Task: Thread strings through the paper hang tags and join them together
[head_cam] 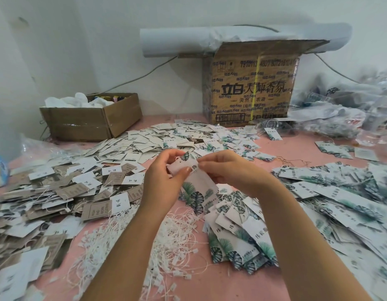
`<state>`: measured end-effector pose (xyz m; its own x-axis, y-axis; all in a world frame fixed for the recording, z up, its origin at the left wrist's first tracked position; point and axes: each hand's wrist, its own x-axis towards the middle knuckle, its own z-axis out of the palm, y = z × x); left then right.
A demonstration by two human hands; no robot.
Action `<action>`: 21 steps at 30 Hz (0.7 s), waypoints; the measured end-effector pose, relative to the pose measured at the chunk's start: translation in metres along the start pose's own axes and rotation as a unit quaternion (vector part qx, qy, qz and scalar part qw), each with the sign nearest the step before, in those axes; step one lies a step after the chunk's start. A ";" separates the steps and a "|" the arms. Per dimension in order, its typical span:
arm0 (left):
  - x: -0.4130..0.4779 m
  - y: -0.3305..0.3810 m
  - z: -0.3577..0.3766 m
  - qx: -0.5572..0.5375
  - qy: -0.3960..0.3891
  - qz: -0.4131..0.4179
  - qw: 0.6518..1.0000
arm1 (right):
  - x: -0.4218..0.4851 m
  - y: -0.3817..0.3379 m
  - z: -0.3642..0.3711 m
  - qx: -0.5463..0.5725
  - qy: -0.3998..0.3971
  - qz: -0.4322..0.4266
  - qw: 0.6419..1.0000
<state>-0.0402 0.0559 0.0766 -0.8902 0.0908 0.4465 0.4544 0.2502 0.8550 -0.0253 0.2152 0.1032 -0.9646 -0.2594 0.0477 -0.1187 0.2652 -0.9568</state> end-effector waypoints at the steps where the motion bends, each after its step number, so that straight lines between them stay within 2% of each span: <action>1: 0.000 -0.001 0.000 0.001 -0.007 -0.008 1.000 | 0.000 0.000 0.000 -0.021 0.007 0.000 1.000; 4: 0.001 -0.007 0.002 0.028 -0.078 -0.060 0.995 | 0.002 0.002 -0.004 -0.171 0.040 0.022 0.984; 7: 0.000 -0.018 0.002 0.149 -0.150 -0.075 0.975 | 0.000 0.008 -0.017 -0.329 0.040 0.079 0.940; 9: -0.003 -0.024 0.003 0.226 -0.189 -0.078 0.952 | -0.004 0.015 -0.028 -0.397 0.020 0.138 0.907; 12: -0.008 -0.032 0.006 0.302 -0.241 -0.095 0.918 | -0.007 0.024 -0.035 -0.444 0.000 0.208 0.872; 21: -0.014 -0.041 0.010 0.392 -0.279 -0.072 0.874 | -0.004 0.026 -0.032 -0.460 0.023 0.228 0.858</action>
<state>-0.0474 0.0538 0.0325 -0.9138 0.4047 -0.0357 0.3679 0.8616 0.3497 -0.0319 0.2531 0.0877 -0.9657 0.0976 -0.2406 0.1585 0.9556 -0.2485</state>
